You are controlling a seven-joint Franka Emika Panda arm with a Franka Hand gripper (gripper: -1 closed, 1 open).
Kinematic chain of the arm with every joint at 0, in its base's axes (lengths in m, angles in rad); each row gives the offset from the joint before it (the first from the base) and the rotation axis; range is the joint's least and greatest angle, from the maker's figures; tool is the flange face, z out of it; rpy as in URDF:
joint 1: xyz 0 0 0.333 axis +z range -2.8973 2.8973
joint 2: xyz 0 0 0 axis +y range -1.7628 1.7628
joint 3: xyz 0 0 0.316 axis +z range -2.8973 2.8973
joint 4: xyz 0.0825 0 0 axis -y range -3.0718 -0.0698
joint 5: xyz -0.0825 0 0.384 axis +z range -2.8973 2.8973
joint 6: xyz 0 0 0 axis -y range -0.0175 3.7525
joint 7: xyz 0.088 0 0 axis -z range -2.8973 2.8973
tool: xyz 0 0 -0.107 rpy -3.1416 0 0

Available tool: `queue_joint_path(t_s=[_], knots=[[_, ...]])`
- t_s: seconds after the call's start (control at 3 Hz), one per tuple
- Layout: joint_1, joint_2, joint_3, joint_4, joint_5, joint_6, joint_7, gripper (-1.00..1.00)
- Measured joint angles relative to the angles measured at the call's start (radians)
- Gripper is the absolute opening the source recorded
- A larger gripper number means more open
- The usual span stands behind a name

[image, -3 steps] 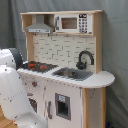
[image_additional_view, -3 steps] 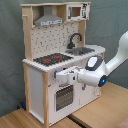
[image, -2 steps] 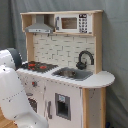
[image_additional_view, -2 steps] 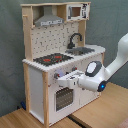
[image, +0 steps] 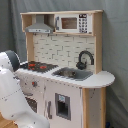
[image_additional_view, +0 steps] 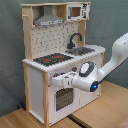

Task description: Play with the kitchen

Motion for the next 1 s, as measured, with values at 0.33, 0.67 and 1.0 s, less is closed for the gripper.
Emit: queue_joint_path(t_s=[0.33,0.67,1.0], knots=[[-0.038,-0.055,0.016,0.054,0.03,0.013,0.003,1.0],[-0.039,-0.055,0.016,0.054,0.03,0.013,0.003,-1.0],[-0.038,-0.057,0.015,0.047,0.043,0.002,0.041,-1.0]])
